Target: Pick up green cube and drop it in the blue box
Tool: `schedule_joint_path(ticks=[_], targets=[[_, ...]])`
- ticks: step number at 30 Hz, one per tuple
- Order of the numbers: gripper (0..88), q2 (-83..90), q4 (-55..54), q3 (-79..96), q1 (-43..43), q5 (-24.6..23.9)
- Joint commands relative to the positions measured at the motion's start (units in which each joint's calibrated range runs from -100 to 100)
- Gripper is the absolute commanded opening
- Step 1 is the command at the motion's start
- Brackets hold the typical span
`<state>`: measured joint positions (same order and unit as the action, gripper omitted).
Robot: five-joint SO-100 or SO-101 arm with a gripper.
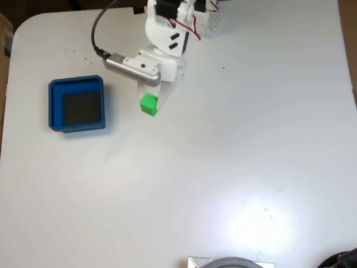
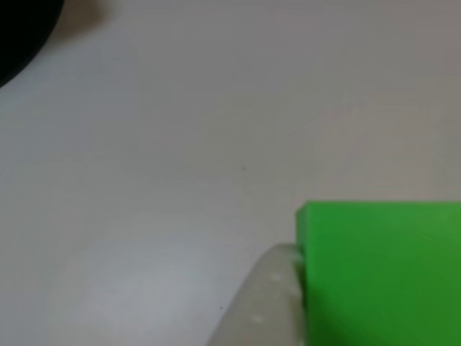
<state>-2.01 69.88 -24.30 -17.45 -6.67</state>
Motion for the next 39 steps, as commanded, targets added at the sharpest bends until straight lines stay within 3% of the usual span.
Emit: schedule_joint_path(ticks=[1,8,25,39], targets=[[2.9,9.78,3.3,1.67,-0.48,0.05],[2.9,11.54,10.06,2.03,-3.92,0.15],[2.9,-1.09,8.68,1.4,-16.97,0.24],[2.9,-15.39,-13.74,1.4,-24.99,0.24]])
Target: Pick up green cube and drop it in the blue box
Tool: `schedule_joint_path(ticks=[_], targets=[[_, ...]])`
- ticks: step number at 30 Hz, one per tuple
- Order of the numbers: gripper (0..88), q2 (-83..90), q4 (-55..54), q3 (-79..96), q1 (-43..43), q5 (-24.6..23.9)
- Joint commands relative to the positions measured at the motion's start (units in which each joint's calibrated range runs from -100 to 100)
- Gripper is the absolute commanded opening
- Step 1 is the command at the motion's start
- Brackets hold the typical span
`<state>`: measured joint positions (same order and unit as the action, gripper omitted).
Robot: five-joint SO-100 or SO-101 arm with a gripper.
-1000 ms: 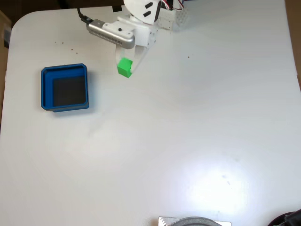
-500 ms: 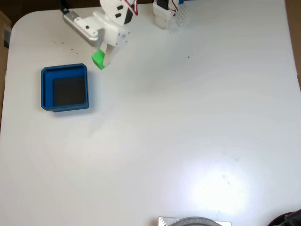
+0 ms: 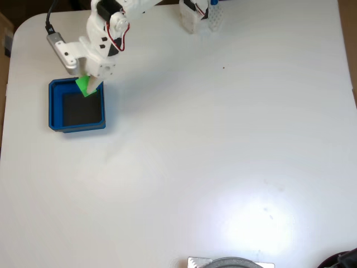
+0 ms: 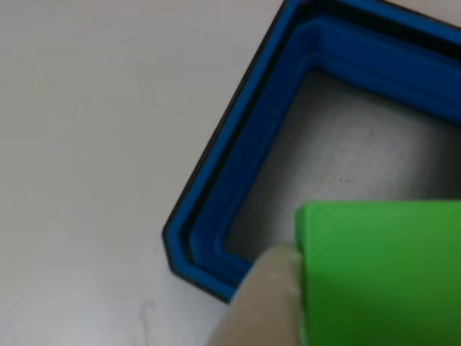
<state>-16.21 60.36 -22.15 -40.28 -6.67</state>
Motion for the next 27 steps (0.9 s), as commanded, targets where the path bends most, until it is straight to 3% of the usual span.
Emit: schedule_joint_path(ticks=[1,14,27], targets=[[2.9,-1.85,-4.88,-0.74,-2.55,0.24],[3.0,-8.46,-14.66,-0.83,-3.08,0.24],[3.8,-8.46,-14.75,-0.74,-4.07,-0.05]])
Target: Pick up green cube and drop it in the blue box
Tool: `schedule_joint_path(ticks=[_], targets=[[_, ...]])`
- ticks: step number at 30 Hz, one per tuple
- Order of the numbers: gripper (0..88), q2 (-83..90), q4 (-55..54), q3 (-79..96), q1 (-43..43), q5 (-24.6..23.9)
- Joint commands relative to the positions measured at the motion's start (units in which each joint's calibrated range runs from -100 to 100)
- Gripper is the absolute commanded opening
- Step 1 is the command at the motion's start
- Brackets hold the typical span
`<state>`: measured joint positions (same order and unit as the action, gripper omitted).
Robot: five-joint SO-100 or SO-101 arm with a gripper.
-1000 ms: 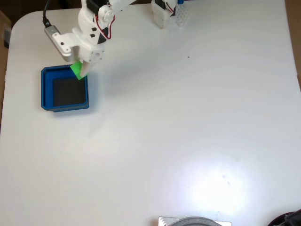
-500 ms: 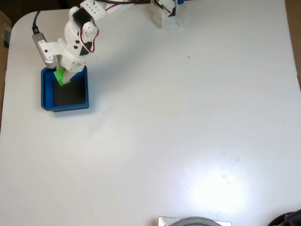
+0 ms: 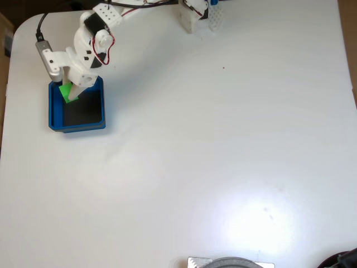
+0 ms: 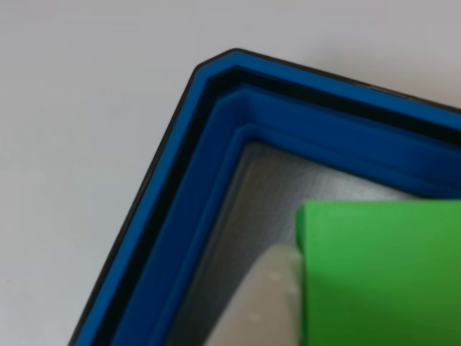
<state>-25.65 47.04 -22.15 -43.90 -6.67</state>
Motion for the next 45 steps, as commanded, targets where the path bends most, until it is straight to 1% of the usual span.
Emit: schedule_joint_path(ticks=[1,10,18,31,39,45], targets=[[3.8,0.98,-1.42,-0.74,-0.45,-0.05],[4.9,0.98,-1.26,-0.74,-0.45,-0.05],[17.5,0.98,-1.26,-0.65,-0.45,0.0],[26.5,1.07,-1.26,-0.65,-0.45,0.29],[26.4,2.07,-1.02,-0.02,-0.6,-0.05],[26.3,8.34,-0.85,1.68,-0.91,-0.05]])
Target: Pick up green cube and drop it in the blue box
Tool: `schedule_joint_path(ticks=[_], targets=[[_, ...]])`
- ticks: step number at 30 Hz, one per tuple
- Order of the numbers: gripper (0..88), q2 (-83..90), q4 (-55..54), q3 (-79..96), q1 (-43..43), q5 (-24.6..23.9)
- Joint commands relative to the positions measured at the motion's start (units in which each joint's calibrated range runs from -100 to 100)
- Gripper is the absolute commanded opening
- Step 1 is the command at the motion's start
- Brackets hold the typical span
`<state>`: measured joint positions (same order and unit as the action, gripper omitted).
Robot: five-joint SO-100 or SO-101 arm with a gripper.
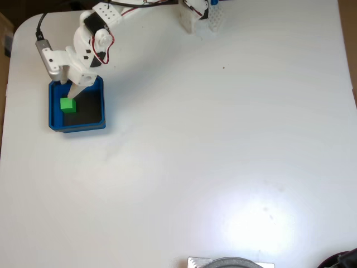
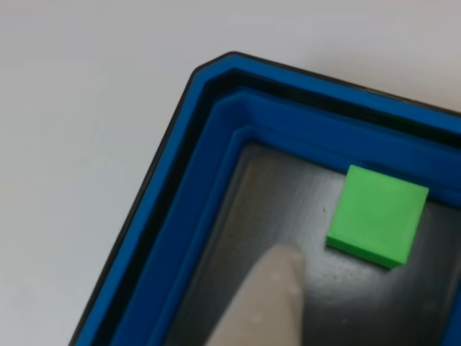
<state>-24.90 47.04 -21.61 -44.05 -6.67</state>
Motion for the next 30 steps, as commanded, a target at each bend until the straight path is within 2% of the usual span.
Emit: schedule_joint_path(ticks=[1,10,24,30], targets=[[26.3,9.26,-0.85,2.67,-0.84,-0.05],[25.4,30.5,-0.93,26.1,-0.15,-0.1],[2.8,60.77,-0.93,54.64,-0.15,0.29],[1.3,73.98,-1.02,66.49,-0.15,0.29]])
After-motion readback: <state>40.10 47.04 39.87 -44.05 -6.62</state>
